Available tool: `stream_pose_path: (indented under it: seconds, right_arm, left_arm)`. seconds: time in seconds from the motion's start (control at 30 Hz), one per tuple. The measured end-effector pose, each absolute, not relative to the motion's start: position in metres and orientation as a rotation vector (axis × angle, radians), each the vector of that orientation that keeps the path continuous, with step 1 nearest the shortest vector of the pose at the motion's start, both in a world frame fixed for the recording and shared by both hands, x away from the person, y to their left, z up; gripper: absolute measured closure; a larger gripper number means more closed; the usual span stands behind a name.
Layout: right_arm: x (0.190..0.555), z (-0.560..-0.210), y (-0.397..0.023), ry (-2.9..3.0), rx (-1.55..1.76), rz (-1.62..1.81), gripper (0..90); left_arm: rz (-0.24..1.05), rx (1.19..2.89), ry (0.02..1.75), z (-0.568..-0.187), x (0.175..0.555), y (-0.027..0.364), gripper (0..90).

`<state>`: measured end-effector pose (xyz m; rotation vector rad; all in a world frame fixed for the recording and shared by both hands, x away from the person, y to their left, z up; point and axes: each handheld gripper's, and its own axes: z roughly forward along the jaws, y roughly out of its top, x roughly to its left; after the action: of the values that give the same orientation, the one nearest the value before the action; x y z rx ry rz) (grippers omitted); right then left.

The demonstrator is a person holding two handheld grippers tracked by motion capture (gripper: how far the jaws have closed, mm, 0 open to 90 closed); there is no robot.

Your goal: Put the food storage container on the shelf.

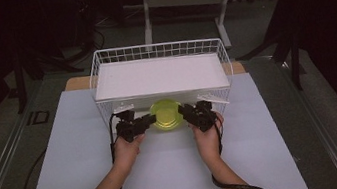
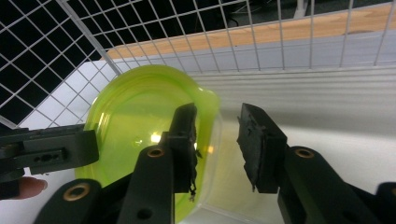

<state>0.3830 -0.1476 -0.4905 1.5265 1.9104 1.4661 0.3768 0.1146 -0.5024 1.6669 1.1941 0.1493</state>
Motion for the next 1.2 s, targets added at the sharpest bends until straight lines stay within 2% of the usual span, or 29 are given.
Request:
stream_pose_path:
  seconds: [0.1, 0.2, 0.3, 0.5, 0.53, 0.6, 0.63, 0.7, 0.73, 0.8, 0.83, 0.9, 0.93, 1.03, 1.2]
  right_arm:
    - [0.381, -0.49, -0.149, 1.921, 1.52, 1.468, 66.8]
    - [0.379, -0.49, -0.148, 1.929, 1.51, 1.462, 66.9]
    - [0.376, -0.49, -0.147, 1.943, 1.495, 1.468, 67.5]
    - [0.365, -0.491, -0.144, 1.959, 1.45, 1.476, 70.0]
    - [0.363, -0.492, -0.144, 1.958, 1.447, 1.478, 72.2]
    - [0.359, -0.494, -0.144, 1.966, 1.439, 1.465, 76.5]
    - [0.357, -0.495, -0.144, 1.979, 1.435, 1.447, 83.1]
    - [0.353, -0.497, -0.142, 2.004, 1.422, 1.417, 89.8]
    - [0.352, -0.499, -0.141, 2.025, 1.417, 1.401, 90.0]
    - [0.35, -0.502, -0.138, 2.059, 1.405, 1.378, 90.0]
    - [0.349, -0.504, -0.136, 2.077, 1.395, 1.376, 90.0]
    - [0.348, -0.508, -0.131, 2.106, 1.378, 1.364, 90.0]
    - [0.348, -0.508, -0.131, 2.106, 1.378, 1.364, 90.0]
    - [0.348, -0.512, -0.123, 2.144, 1.352, 1.346, 90.0]
    - [0.353, -0.515, -0.114, 2.169, 1.345, 1.333, 90.0]
  left_arm:
    - [0.176, 1.652, 1.208, -0.502, 0.378, 0.117, 62.0]
    - [0.197, 1.638, 1.208, -0.5, 0.377, 0.118, 60.8]
    - [0.226, 1.629, 1.186, -0.498, 0.374, 0.117, 55.8]
    - [0.213, 1.601, 1.181, -0.498, 0.365, 0.118, 37.9]
    - [0.193, 1.608, 1.148, -0.498, 0.363, 0.12, 36.5]
    - [0.203, 1.622, 1.097, -0.497, 0.359, 0.121, 26.2]
    - [0.212, 1.635, 1.089, -0.496, 0.356, 0.121, 26.2]
    - [0.236, 1.64, 1.06, -0.496, 0.35, 0.122, 26.2]
    - [0.238, 1.637, 1.04, -0.496, 0.347, 0.122, 24.5]
    - [0.238, 1.641, 1.018, -0.497, 0.342, 0.123, 14.8]
    - [0.232, 1.628, 1.007, -0.499, 0.338, 0.124, 14.3]
    - [0.227, 1.629, 0.976, -0.502, 0.331, 0.126, 3.8]
    - [0.227, 1.629, 0.976, -0.502, 0.331, 0.126, 1.5]
    - [0.252, 1.679, 0.928, -0.506, 0.317, 0.13, 1.5]
    - [0.266, 1.666, 0.869, -0.51, 0.299, 0.135, 1.5]
